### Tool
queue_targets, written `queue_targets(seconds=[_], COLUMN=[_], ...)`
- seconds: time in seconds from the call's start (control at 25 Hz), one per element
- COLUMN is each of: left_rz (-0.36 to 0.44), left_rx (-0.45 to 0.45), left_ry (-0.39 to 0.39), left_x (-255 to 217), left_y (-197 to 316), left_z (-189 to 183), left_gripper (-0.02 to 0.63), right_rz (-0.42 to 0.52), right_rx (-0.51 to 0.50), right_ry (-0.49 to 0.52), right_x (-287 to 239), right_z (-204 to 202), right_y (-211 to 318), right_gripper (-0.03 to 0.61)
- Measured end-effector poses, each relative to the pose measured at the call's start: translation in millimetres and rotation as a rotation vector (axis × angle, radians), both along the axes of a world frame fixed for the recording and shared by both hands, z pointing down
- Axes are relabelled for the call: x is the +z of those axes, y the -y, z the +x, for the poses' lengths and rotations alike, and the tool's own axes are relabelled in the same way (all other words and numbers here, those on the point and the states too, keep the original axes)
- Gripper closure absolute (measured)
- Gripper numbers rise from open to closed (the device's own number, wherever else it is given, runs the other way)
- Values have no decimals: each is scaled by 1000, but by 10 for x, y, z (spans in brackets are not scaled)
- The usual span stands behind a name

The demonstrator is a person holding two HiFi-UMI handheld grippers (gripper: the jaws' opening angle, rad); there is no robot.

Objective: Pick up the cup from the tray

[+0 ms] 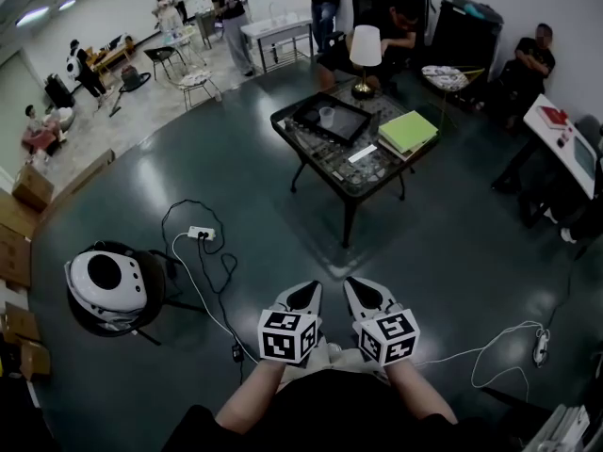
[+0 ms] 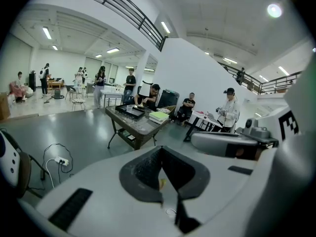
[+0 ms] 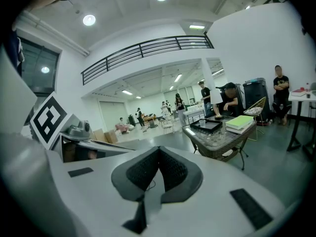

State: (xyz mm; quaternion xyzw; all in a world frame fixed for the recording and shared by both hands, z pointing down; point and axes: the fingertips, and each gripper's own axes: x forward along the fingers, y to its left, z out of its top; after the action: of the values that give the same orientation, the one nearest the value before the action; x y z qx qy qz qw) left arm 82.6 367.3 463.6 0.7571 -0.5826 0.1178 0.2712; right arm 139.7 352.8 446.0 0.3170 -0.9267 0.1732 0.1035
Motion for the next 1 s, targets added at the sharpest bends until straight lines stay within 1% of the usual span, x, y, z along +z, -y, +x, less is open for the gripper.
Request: queue_targets(seconds=[0.2,0.48,0.76,1.0], left_rz=[-9,-22,-28,-26], left_rx=[-4,15,24,23], left_ry=[12,-3,-5,-8], left_x=[-6,60,91,64], left_y=[48,195,558,986], left_z=[-40,-51,-164,-324], left_gripper=[604,604,604,604], right_rz=[-4,-14,-26,-26], right_rx=[3,12,27,31], right_ry=[-2,-10,-22,-26], right_x=[-15,41,96,80], right_z=[-26,-76,-165,-319], right_y=[57,192,540,960], right_gripper=[568,568,568,568])
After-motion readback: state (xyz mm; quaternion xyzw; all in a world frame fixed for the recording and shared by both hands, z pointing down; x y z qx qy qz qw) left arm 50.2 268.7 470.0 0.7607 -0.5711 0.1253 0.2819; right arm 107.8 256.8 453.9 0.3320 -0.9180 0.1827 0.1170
